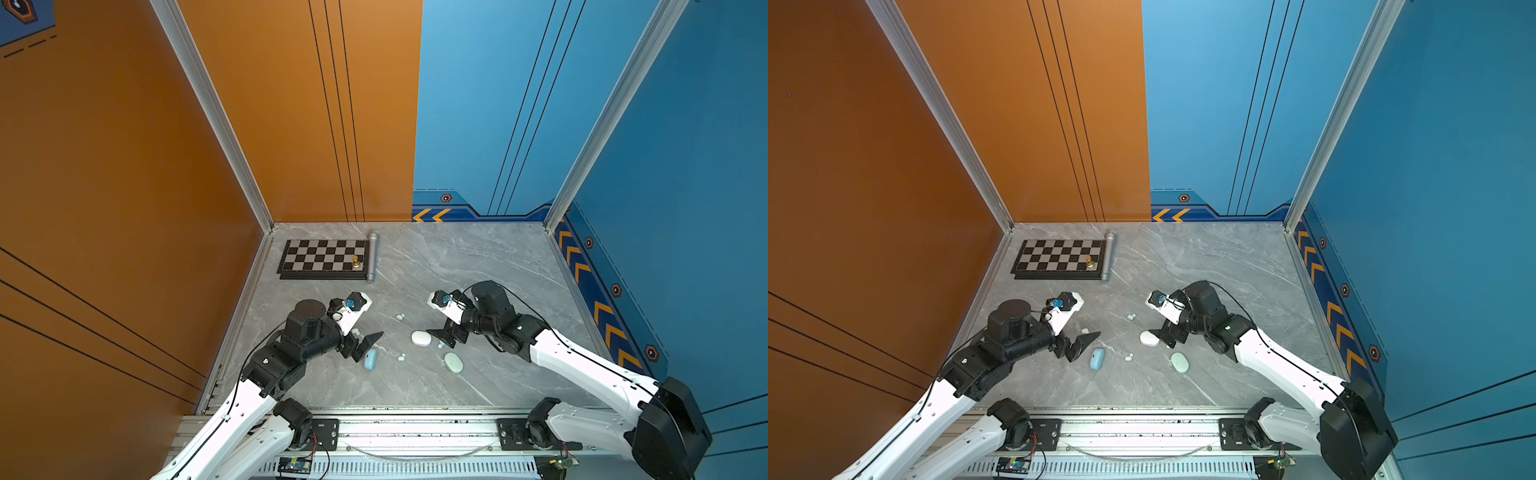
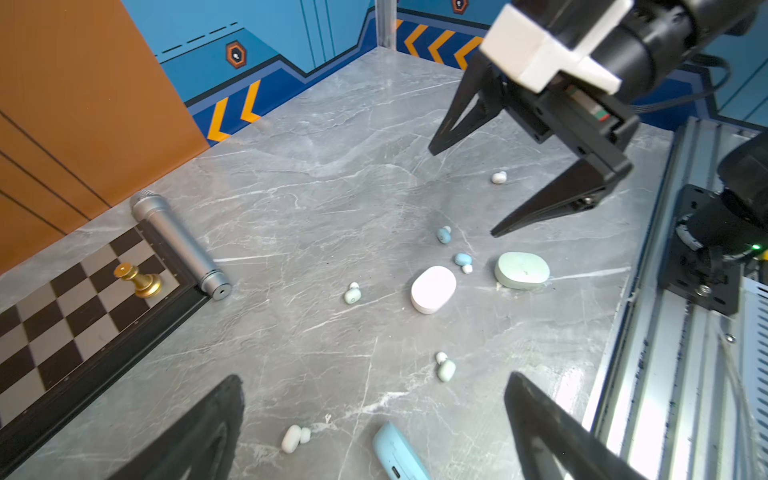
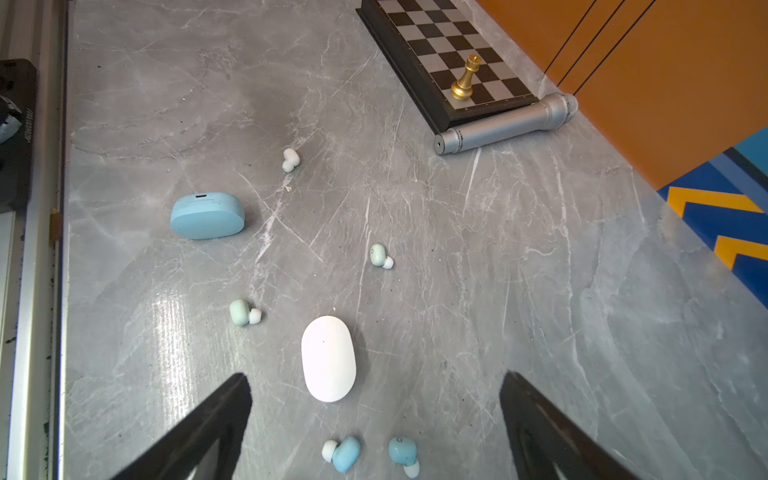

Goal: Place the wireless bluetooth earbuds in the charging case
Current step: 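Lift the white case with the right gripper and bring it toward the left gripper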

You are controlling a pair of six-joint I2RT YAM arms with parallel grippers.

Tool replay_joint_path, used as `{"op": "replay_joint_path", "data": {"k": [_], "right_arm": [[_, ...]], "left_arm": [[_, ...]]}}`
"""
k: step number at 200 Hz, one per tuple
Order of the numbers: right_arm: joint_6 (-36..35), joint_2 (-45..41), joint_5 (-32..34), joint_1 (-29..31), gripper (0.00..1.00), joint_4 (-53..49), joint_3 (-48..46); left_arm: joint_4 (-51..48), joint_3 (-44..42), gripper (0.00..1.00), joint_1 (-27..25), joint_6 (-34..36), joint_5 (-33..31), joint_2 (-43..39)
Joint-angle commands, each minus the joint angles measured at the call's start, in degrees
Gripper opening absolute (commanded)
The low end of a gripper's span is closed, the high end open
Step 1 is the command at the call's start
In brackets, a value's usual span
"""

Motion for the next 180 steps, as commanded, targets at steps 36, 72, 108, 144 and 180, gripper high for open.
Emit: {"op": "replay_joint_path", "data": {"k": [36,72,108,144,180], "right_arm": [[-7.2,11.7,-11.1,-2.4,0.87,-2.7,2.5],[-12.3,19.7,-11.6,-2.0,0.84,-9.8,10.1],[-19.0,24.3,-6.1,-0.1,0.83,-17.4,15.1],[-22.3,27.3,-1.9,1.3,0.82,-20.8,17.1],[-23.2,29.3,1.4,2.2,0.79,-20.8,17.8]], "left_arm": [[0.3,-0.3,0.98,-5.9,3.1,3.0,2.6],[1.4,-1.4,0.98,-7.3,3.5,1.2,3.6],[1.4,-1.5,0.98,-8.0,4.0,0.2,3.8],[1.4,-1.9,0.98,-8.0,4.5,0.2,4.0],[1.4,-2.0,0.98,-8.1,4.9,-0.4,3.9]]}}
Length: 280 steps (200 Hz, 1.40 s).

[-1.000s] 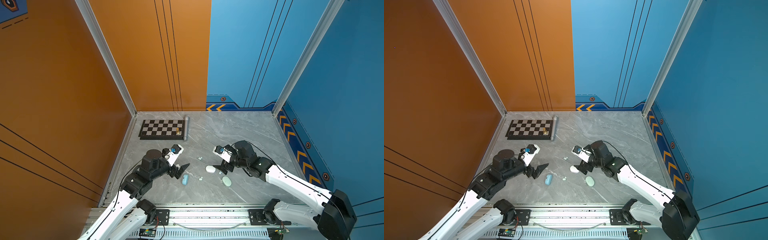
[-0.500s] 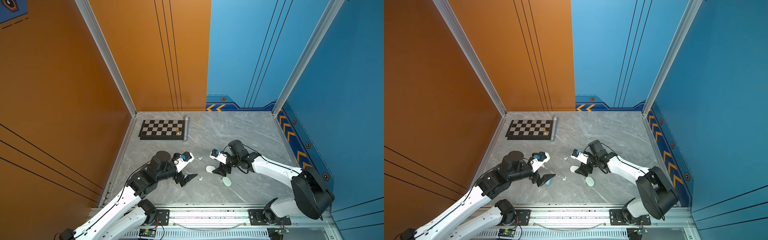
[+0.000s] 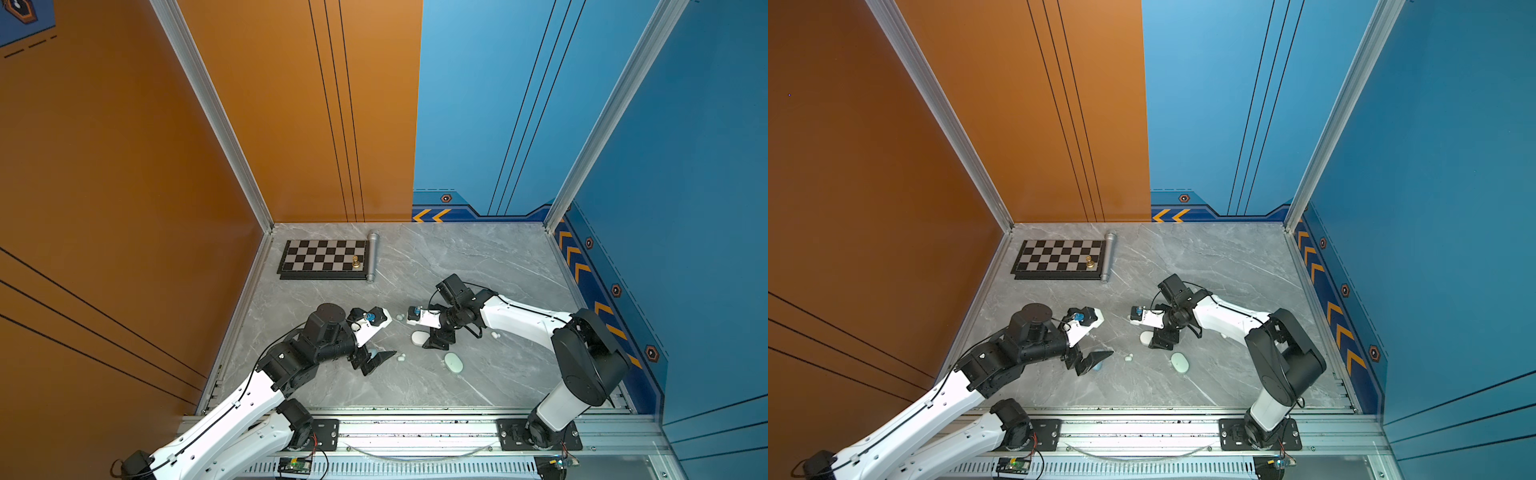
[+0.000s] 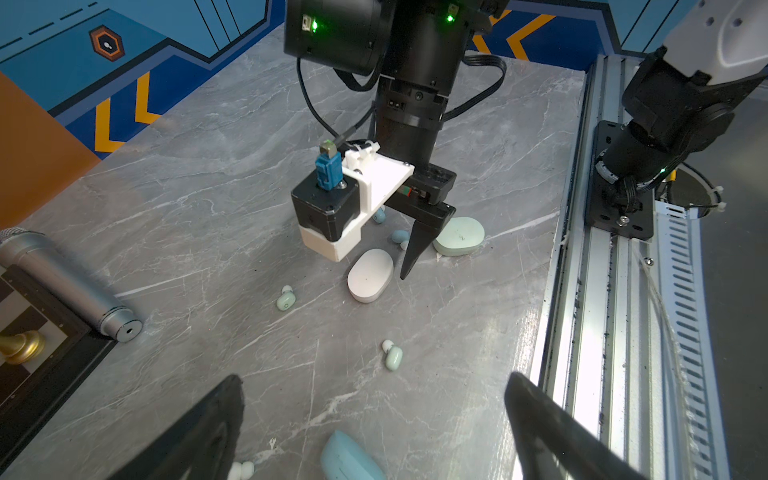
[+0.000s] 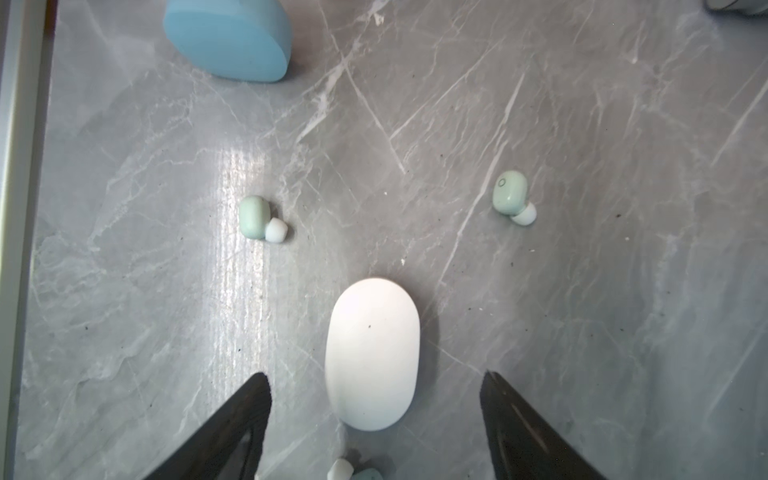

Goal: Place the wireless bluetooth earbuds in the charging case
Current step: 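Lift the white case with the right gripper and bring it toward the left gripper, then raise the white case between grippers and close the left gripper on it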

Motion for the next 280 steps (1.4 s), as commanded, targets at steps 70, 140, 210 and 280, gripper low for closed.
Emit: {"op": "replay_joint_path", "data": {"k": [70,140,210,280], "right_arm": [[-2.4,6.6,7.6,2.2,0.70,-4.5,6.2],[-3.1,7.6,8.4,2.8,0.54,-5.5,7.0],[-2.0,7.4,8.1,2.8,0.36,-5.8,7.7],[3.5,-5.0,-2.3,-0.7,0.23,-9.5,9.1]], "left_arm": [[0.7,-1.4,0.98,-0.7,1.2,-1.7,-0.9],[0.7,-1.5,0.98,-0.7,1.5,-2.6,-1.3],[0.7,-0.6,0.98,-0.7,1.1,-3.3,-1.4],[3.9,0.9,0.98,-0.8,-3.4,-1.9,-1.8]]}}
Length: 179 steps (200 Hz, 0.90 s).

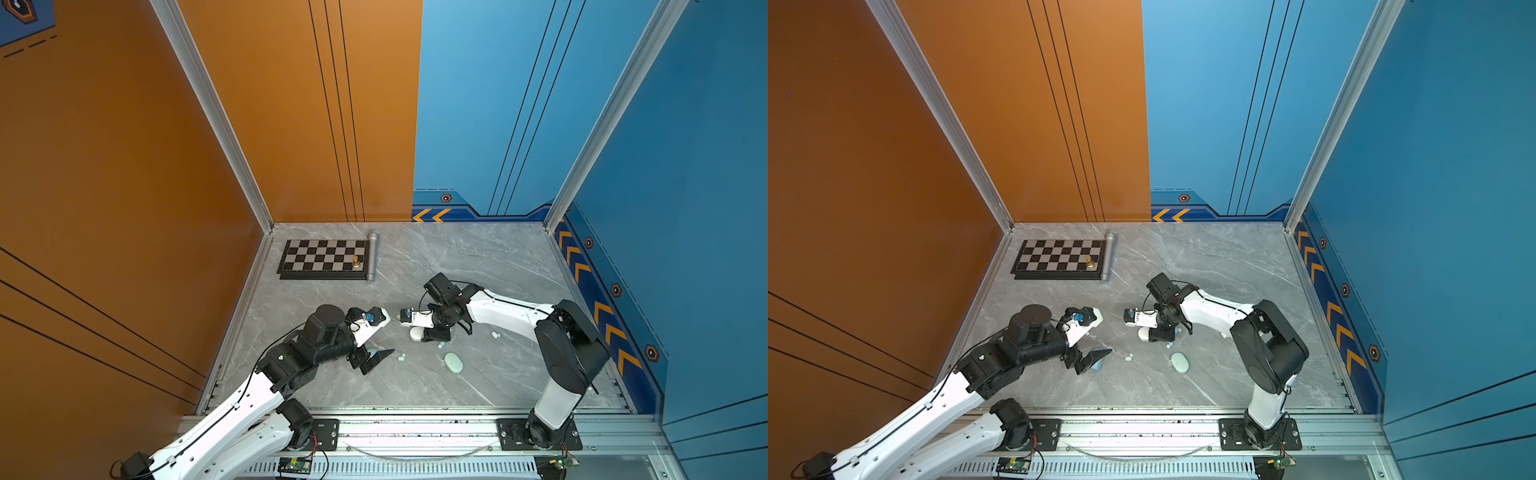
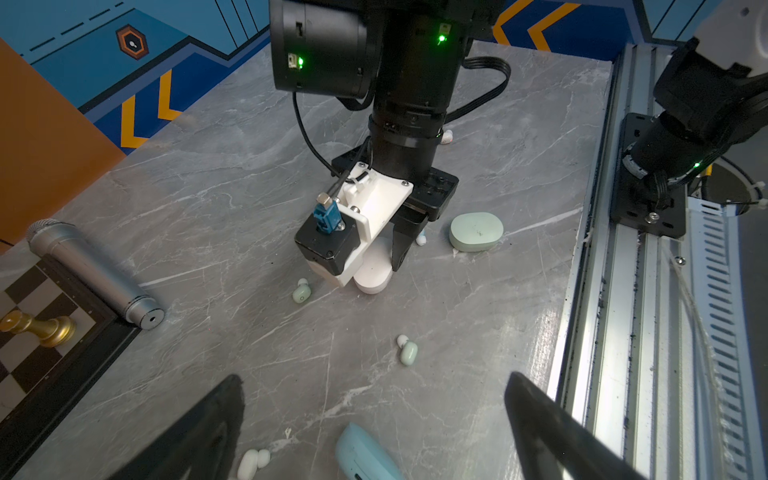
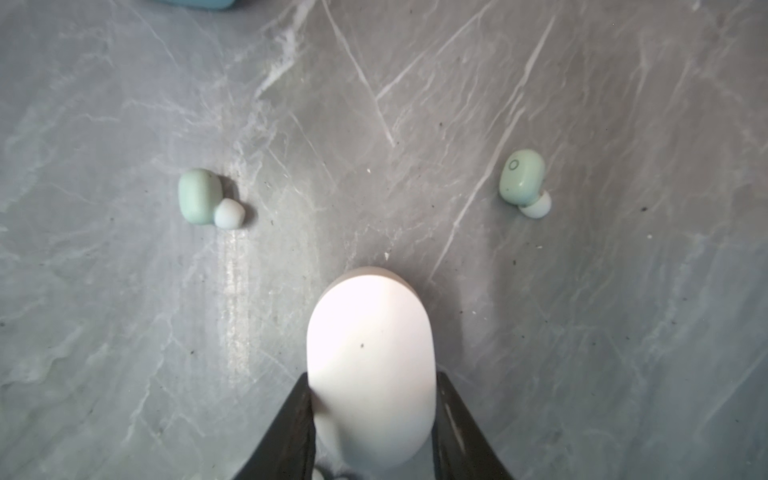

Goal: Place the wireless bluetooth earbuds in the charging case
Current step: 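Raise the white case between grippers and close the left gripper on it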

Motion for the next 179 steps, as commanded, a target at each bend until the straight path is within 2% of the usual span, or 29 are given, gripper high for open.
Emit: {"op": "replay_joint_path", "data": {"k": [1,34,63,93,113,135,138,145,179], "right_arm": [[3.4,-7.6,-7.4,-2.3,0.23,-4.1,2.6],[6.3,-17.7,-16.6,-4.6,0.22,-9.4,3.8],[9.7,-26.0,-20.1,-4.5,0.20,-12.6,3.6],[14.0,-32.0,-22.3,-3.9,0.19,-15.1,3.8],[16.6,-34.5,-23.4,-3.2,0.18,-15.3,3.8],[17.8,-35.2,-24.1,-2.1,0.17,-15.7,3.9],[17.9,-35.1,-24.1,-1.9,0.17,-15.9,4.0],[17.9,-34.9,-24.2,-1.6,0.17,-16.1,4.2],[18.1,-33.7,-24.3,0.2,0.16,-17.1,6.2]], "left_arm": [[2.9,1.6,0.98,-0.7,-2.9,0.7,-0.9],[6.6,2.2,0.99,-0.8,-6.7,3.8,-0.8],[9.1,3.9,1.00,-1.1,-9.7,8.4,0.3],[12.3,5.2,0.94,-1.1,-11.3,13.4,1.0],[12.4,6.2,0.88,-1.4,-11.0,16.5,1.6],[12.5,7.1,0.87,-2.3,-9.8,18.9,2.8],[12.6,7.2,0.83,-2.5,-9.4,19.3,3.0],[12.7,7.5,0.82,-2.9,-8.7,20.1,3.5],[14.2,8.3,0.81,-4.2,-8.4,21.6,6.4]]}}
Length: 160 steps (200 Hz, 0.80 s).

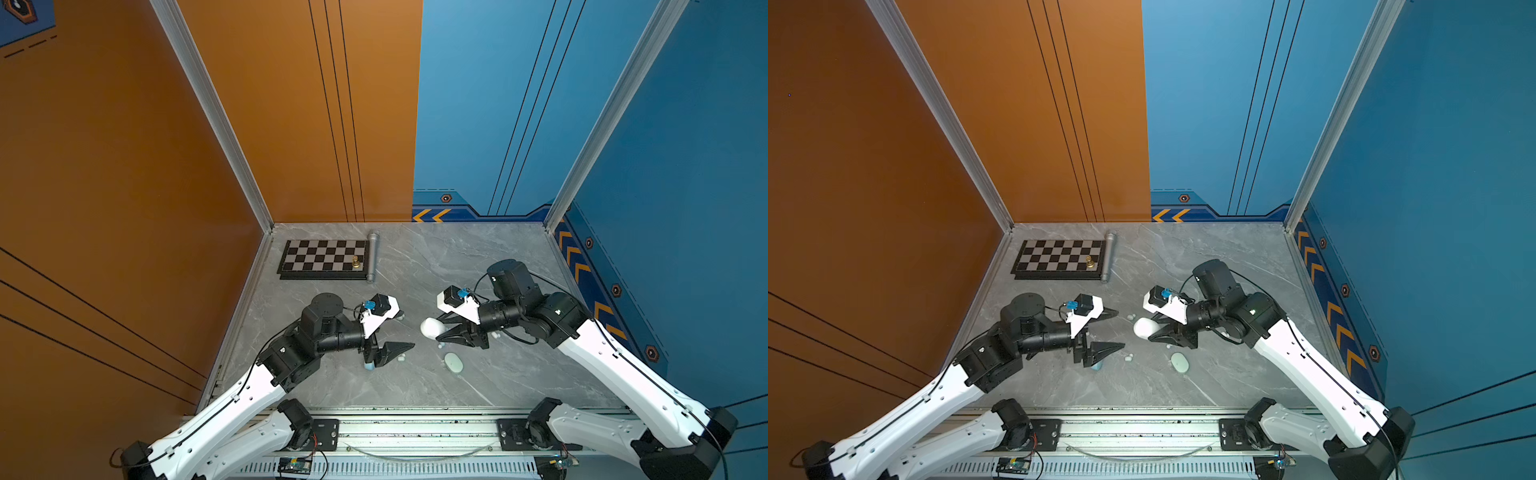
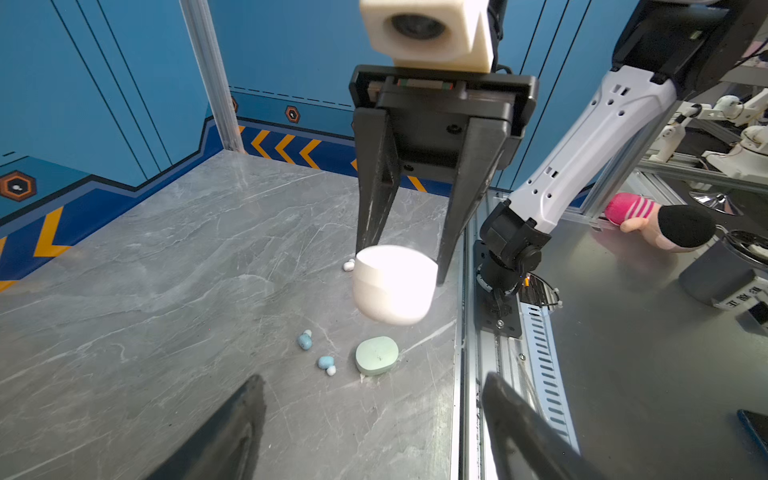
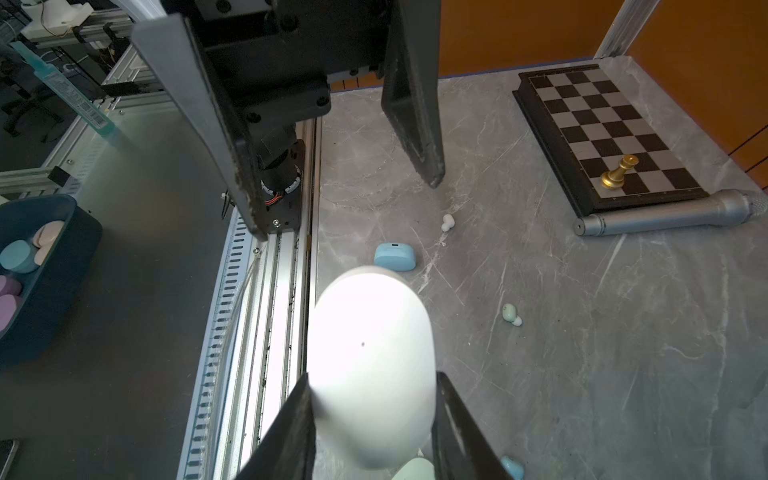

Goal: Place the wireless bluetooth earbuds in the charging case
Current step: 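Raise the white case between grippers and close the left gripper on it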

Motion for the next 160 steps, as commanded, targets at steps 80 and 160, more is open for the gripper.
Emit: {"op": "replay_joint_path", "data": {"k": [80,160], "right_arm": [[2.3,1.8,-1.4,2.3,0.14,-2.3,4.9],[2.5,2.6,-1.2,4.2,0.11,-2.2,5.5]], "left_arm": [[4.4,3.4,0.69,-3.6,0.4,6.2,5.2],[4.8,3.7,0.59,-4.0,1.0,6.4,6.5]]}}
